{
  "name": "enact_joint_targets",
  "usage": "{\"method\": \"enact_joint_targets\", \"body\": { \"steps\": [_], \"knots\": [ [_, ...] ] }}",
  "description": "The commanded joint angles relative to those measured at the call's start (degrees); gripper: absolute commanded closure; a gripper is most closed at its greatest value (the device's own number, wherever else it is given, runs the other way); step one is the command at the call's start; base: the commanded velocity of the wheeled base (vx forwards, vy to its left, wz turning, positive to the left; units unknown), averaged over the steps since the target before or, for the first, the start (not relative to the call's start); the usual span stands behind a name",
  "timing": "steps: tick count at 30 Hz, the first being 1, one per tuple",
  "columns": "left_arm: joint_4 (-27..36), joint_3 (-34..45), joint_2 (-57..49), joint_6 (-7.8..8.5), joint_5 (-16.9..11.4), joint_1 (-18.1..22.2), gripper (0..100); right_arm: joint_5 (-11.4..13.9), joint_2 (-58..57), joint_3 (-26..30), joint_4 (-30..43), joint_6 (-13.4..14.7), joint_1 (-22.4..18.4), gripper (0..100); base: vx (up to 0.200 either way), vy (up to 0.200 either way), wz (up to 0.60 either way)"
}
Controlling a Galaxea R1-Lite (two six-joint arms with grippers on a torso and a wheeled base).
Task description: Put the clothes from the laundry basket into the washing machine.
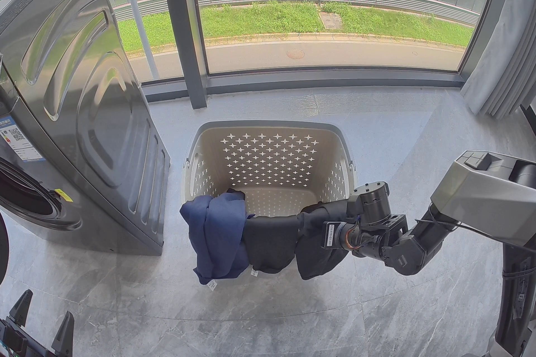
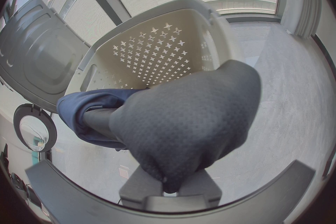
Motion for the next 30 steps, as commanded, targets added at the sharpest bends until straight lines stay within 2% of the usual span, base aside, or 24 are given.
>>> {"method": "enact_joint_targets", "body": {
  "steps": [1,3,11,15,16,23,25,30],
  "knots": [
    [0.00,0.92,-0.60,-0.02,-0.02,0.00,0,0.03,-2.86,1.40,-0.14,0.06,0.14,100,0.000,0.000,0.00],
    [0.00,0.92,-0.60,-0.02,-0.02,0.00,0,0.12,-3.91,1.93,-0.05,-0.03,0.22,100,0.000,0.000,0.00],
    [0.00,0.92,-0.60,-0.02,-0.02,0.00,0,0.21,-17.71,11.24,-0.14,-0.03,2.33,100,0.000,0.000,0.00],
    [0.00,0.92,-0.60,-0.02,-0.02,0.00,0,0.21,-26.59,15.99,-0.14,0.06,4.97,100,0.000,0.000,0.00],
    [0.00,0.92,-0.60,-0.02,-0.02,0.00,0,0.12,-31.86,18.10,-0.14,0.23,6.82,100,0.000,0.000,0.00],
    [0.00,0.92,-0.60,-0.11,-0.02,0.00,0,-1.02,-45.40,22.84,-0.05,-0.03,11.47,100,0.000,0.000,0.00],
    [0.00,0.92,-0.60,-0.11,-0.02,0.00,0,0.03,-52.51,25.75,0.04,-0.56,11.91,100,0.000,0.000,0.00],
    [0.00,0.92,-0.60,0.07,-0.02,0.00,0,3.72,-59.72,27.85,-0.05,-2.31,11.65,100,0.000,0.000,0.00]
  ]
}}
